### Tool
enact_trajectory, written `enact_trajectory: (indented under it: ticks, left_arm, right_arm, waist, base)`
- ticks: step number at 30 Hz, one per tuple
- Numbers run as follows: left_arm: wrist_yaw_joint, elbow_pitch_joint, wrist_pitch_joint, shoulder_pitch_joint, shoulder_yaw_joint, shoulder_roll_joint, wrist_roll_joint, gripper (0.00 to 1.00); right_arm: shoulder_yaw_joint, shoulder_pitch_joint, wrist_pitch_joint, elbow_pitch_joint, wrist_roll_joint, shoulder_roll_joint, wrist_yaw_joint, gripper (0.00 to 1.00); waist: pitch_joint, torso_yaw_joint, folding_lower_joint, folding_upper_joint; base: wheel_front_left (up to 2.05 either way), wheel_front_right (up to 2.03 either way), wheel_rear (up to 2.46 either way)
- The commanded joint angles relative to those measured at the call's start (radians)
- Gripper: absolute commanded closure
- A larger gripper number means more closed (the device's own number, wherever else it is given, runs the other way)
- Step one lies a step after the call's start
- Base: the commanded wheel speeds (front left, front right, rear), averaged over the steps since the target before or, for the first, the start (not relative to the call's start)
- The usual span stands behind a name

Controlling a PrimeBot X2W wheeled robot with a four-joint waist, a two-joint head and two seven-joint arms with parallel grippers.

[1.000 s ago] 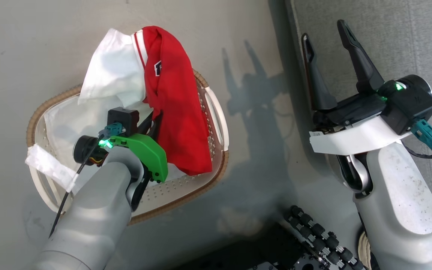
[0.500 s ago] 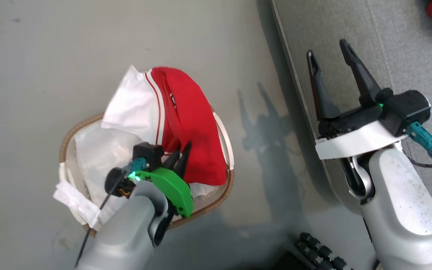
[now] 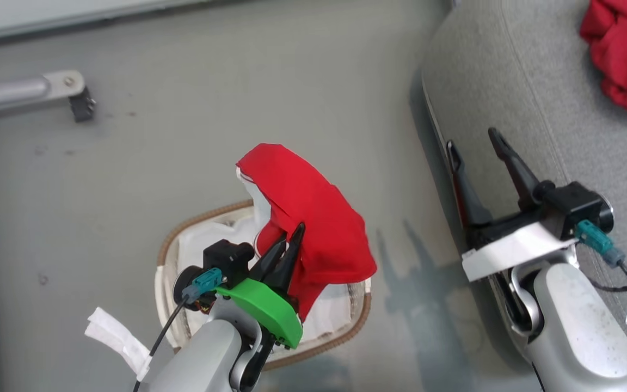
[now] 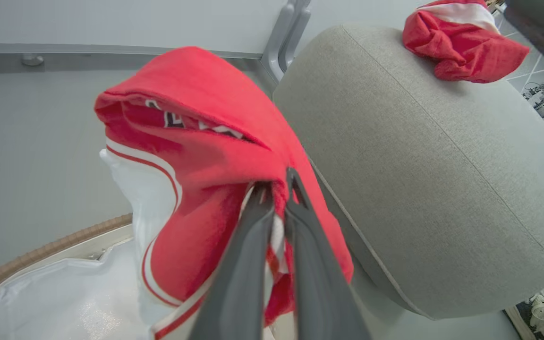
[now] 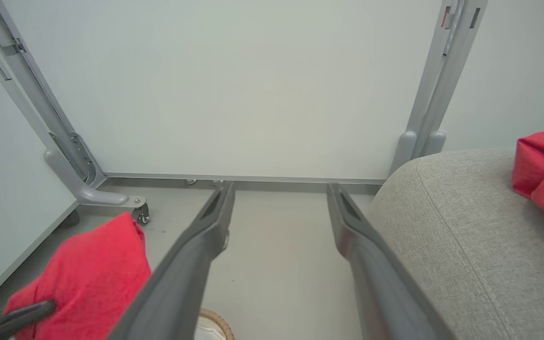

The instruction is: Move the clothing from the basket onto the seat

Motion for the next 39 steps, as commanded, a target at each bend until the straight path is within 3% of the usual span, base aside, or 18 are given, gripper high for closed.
enact_trajectory:
  ticks: [1, 11, 22, 33, 39]
  left_arm:
    - [-0.002, -0.027, 0.0, 0.027, 0.014, 0.004, 0.016, 1.0]
    - [-0.002, -0.222, 0.0, 0.089, 0.104, -0.008, 0.057, 1.0]
    - [-0.002, -0.324, 0.0, 0.096, 0.146, -0.02, 0.084, 1.0]
    - [-0.002, -0.331, 0.0, 0.123, 0.137, -0.029, 0.087, 1.0]
    - [-0.002, -0.332, 0.0, 0.132, 0.117, -0.033, 0.076, 1.0]
  right_arm:
    - [0.002, 0.028, -0.005, 0.007, 0.007, -0.007, -0.001, 0.0]
    - [0.016, 0.136, -0.004, 0.037, 0.015, 0.001, -0.001, 0.0]
    - [0.064, 0.22, -0.005, 0.047, 0.03, 0.009, -0.001, 0.0]
    - [0.372, 0.117, -0.004, -0.046, -0.058, -0.012, -0.001, 0.0]
    - [0.423, 0.023, -0.004, 0.023, -0.144, 0.019, -0.001, 0.0]
  waist:
    - [-0.125, 0.072, 0.0001, 0.0]
    - [-0.258, 0.105, 0.0001, 0.0]
    - [-0.342, 0.121, 0.0001, 0.0]
    - [-0.372, 0.136, 0.0001, 0.0]
    - [-0.371, 0.154, 0.0001, 0.0]
  base:
    - [0.0, 0.0, 0.0]
    - [0.0, 0.0, 0.0]
    - [0.0, 0.0, 0.0]
    - [0.0, 0.0, 0.0]
    - [0.0, 0.0, 0.0]
